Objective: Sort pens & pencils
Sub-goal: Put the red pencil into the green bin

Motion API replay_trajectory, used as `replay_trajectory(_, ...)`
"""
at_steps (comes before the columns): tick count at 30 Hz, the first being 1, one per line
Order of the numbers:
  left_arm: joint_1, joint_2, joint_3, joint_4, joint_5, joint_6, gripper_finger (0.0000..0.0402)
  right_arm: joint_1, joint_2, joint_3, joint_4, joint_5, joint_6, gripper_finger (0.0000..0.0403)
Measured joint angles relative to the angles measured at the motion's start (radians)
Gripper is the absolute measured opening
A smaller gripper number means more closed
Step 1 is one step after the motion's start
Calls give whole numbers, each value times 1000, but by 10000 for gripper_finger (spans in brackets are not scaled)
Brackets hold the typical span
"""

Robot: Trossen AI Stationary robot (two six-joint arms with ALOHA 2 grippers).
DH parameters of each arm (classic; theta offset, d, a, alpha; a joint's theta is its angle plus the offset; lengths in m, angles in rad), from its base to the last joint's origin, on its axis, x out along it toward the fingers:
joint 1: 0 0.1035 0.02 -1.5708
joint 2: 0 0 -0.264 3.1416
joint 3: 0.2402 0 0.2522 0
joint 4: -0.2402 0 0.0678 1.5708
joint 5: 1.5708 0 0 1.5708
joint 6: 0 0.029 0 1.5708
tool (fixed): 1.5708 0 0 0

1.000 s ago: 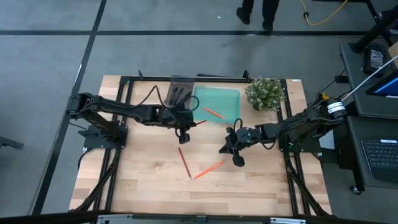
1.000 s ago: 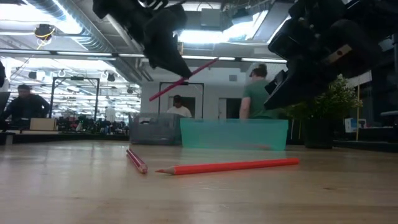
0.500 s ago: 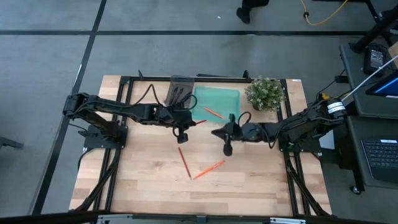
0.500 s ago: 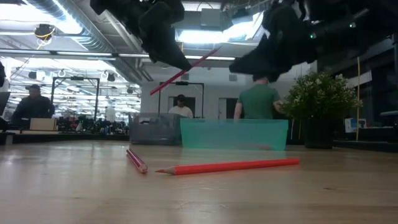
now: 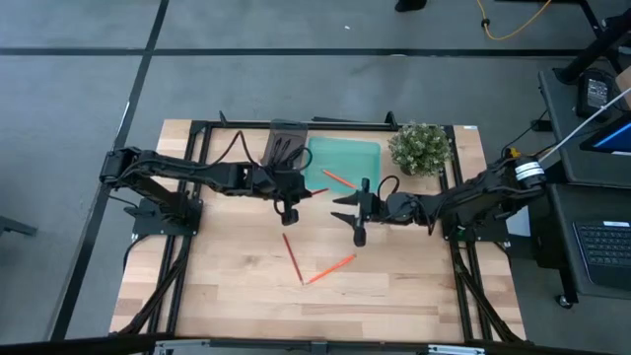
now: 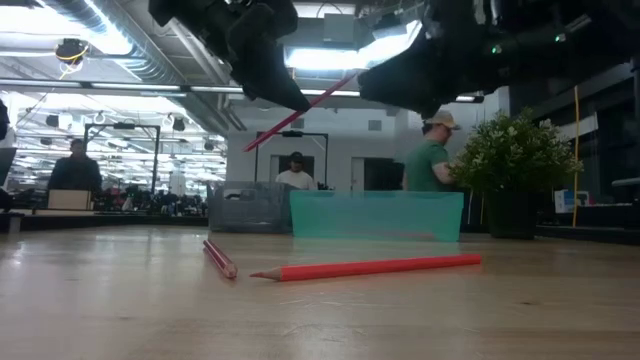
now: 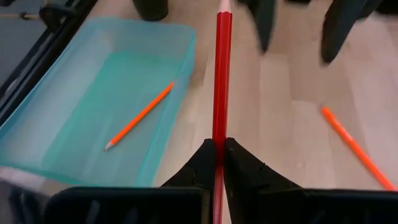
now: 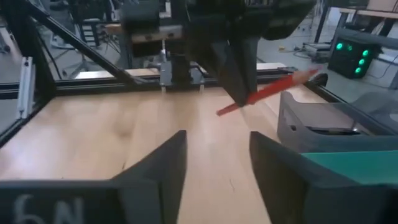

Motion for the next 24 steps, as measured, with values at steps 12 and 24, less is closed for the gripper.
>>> replay_trajectory(12, 5, 0, 0, 17, 23, 11, 14, -86, 210, 119, 120, -73, -87, 219)
replay_trajectory(24, 4, 1, 0, 0, 27, 29, 14, -106, 227, 172, 99, -135, -129, 208)
